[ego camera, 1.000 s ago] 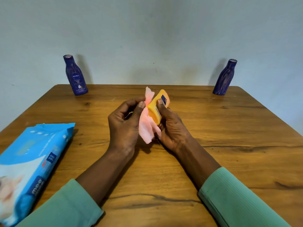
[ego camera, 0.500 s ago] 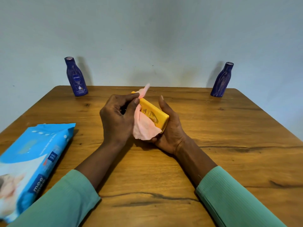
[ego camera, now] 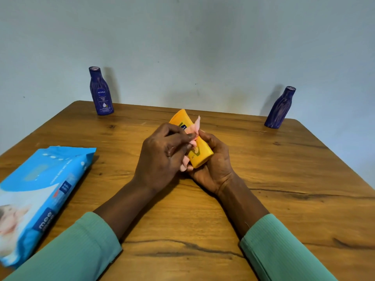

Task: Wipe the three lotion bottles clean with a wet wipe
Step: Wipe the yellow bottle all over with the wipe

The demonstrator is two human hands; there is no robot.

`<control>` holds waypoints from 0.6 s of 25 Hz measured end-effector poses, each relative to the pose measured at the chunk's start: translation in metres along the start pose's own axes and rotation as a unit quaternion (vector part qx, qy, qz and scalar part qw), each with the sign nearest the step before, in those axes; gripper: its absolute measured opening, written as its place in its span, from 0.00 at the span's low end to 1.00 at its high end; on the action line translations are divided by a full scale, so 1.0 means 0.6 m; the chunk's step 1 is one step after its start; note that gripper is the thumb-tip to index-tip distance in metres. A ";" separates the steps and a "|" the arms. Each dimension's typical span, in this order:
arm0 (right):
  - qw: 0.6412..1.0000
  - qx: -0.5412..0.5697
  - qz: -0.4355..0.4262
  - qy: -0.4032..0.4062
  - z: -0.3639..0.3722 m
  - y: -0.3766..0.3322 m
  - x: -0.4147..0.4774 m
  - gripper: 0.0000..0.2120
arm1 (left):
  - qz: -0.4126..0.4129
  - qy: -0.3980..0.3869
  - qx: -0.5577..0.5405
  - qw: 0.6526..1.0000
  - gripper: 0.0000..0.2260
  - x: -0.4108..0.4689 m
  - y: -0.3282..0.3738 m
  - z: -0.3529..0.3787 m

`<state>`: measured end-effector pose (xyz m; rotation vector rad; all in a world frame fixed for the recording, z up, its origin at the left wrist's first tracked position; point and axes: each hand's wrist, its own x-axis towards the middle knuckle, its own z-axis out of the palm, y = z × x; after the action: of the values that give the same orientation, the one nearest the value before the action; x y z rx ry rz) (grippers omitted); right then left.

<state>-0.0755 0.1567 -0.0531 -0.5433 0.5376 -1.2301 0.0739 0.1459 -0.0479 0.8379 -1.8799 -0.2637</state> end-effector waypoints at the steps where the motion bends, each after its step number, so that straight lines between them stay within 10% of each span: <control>1: 1.000 0.014 -0.002 0.005 0.000 0.002 0.003 0.22 | -0.017 0.021 0.004 1.000 0.11 0.000 0.007 0.005; 11: 0.984 0.014 -0.120 0.131 0.002 0.024 0.017 0.29 | -0.187 0.065 0.025 0.980 0.08 -0.028 0.024 0.027; 15: 0.988 0.007 -0.097 0.122 0.003 0.015 0.007 0.26 | -0.077 0.030 0.006 0.997 0.08 -0.030 0.065 0.059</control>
<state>-0.0670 0.1551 -0.0581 -0.4435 0.6943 -1.4965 0.0305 0.1802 -0.0568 0.9887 -1.7660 -0.3196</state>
